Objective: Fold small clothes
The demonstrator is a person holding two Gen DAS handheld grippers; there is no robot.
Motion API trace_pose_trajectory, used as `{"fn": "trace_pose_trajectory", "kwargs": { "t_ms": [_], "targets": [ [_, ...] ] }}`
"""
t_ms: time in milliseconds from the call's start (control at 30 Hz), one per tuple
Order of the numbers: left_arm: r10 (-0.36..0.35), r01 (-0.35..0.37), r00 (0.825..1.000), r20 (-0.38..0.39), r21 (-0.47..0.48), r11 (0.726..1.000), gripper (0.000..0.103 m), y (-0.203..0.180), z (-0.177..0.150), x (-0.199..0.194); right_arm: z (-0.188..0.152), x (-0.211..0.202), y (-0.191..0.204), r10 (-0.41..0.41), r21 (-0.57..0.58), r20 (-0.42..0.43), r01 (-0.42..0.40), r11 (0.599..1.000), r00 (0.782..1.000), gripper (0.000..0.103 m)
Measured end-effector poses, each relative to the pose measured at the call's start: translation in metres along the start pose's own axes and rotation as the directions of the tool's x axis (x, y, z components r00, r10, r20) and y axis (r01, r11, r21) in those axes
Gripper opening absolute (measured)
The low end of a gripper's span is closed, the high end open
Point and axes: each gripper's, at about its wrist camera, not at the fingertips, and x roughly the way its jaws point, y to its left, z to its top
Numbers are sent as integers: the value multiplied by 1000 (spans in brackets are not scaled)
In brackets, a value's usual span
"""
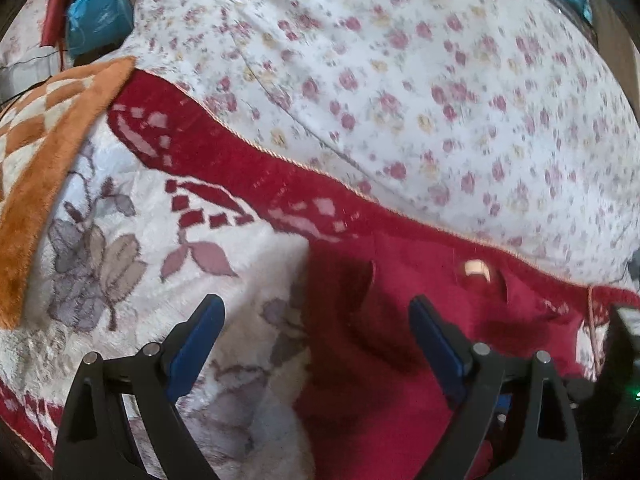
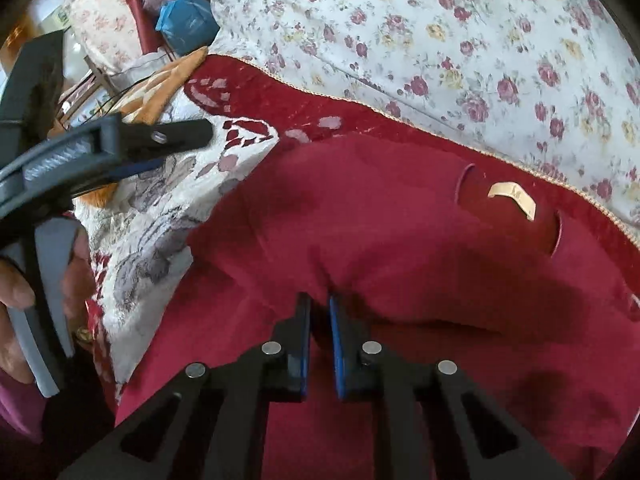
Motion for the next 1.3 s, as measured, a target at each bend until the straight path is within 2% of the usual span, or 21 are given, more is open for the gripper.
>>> {"fn": "trace_pose_trajectory", "kwargs": {
  "t_ms": [33,67,100,133,167,267,367,433,500,567,633,667,767,867,933,967,1033,1100,1133,1200,1300],
  "targets": [
    [3,-3,1000,-14,15,1000,92,-3,-3,4,-2,-8,-2,10,17,4,-10,1000,1000,26],
    [4,-3,999,-34,38,999,92,-8,-5,9,-5,-18,-8,27,45,22,-28,999,999,43],
    [6,-3,999,-51,64,998,92,-13,-7,14,-8,-31,-16,32,78,49,-35,996,998,52],
    [10,-5,998,-62,81,997,92,-16,-9,17,-16,-51,-31,-8,132,95,-5,991,995,66],
    [21,-13,997,-78,106,994,92,-20,-12,22,-23,-66,-45,-59,173,124,37,984,991,70],
    [47,-34,994,-97,128,991,92,-27,-19,33,-47,-102,-101,-251,349,127,194,917,959,72],
    [48,-35,993,-110,120,992,92,-30,-22,41,-71,-114,-173,-357,566,44,271,778,933,73],
    [54,-40,992,-118,121,992,92,-33,-24,45,-76,-104,-202,-328,628,17,245,738,945,73],
    [61,-45,990,-126,126,991,92,-35,-27,49,-77,-88,-225,-215,687,55,119,717,975,70],
    [65,-48,990,-129,133,990,92,-36,-29,51,-65,-81,-233,-158,676,102,48,735,982,55],
    [67,-50,989,-129,137,989,93,-37,-29,52,-52,-83,-235,-172,649,133,45,760,976,45],
    [68,-50,989,-130,137,989,94,-37,-29,54,-47,-84,-241,-173,656,156,29,754,973,40],
    [61,-43,989,-137,133,990,96,-38,-29,56,-48,-86,-264,-247,726,129,79,683,960,37],
    [56,-37,988,-147,124,992,96,-38,-29,59,-66,-105,-277,-363,793,133,120,597,922,39],
    [56,-38,988,-147,127,991,96,-39,-28,59,-79,-120,-282,-372,814,157,93,573,915,43],
    [57,-38,988,-147,128,991,96,-39,-28,59,-83,-125,-280,-351,812,158,81,578,923,44],
    [53,-34,987,-149,125,992,96,-39,-27,58,-83,-130,-262,-286,763,165,62,644,944,44],
    [48,-30,987,-150,122,992,96,-38,-26,56,-87,-133,-243,-216,715,185,20,699,959,56],
    [47,-29,988,-149,122,992,96,-38,-27,55,-89,-133,-228,-169,690,204,-19,724,964,67],
    [49,-31,988,-146,126,992,96,-39,-27,52,-91,-135,-203,-101,644,234,-77,761,967,73],
    [46,-28,989,-141,122,992,96,-36,-28,48,-100,-148,-174,-102,584,244,-62,809,964,76]
  ]
}}
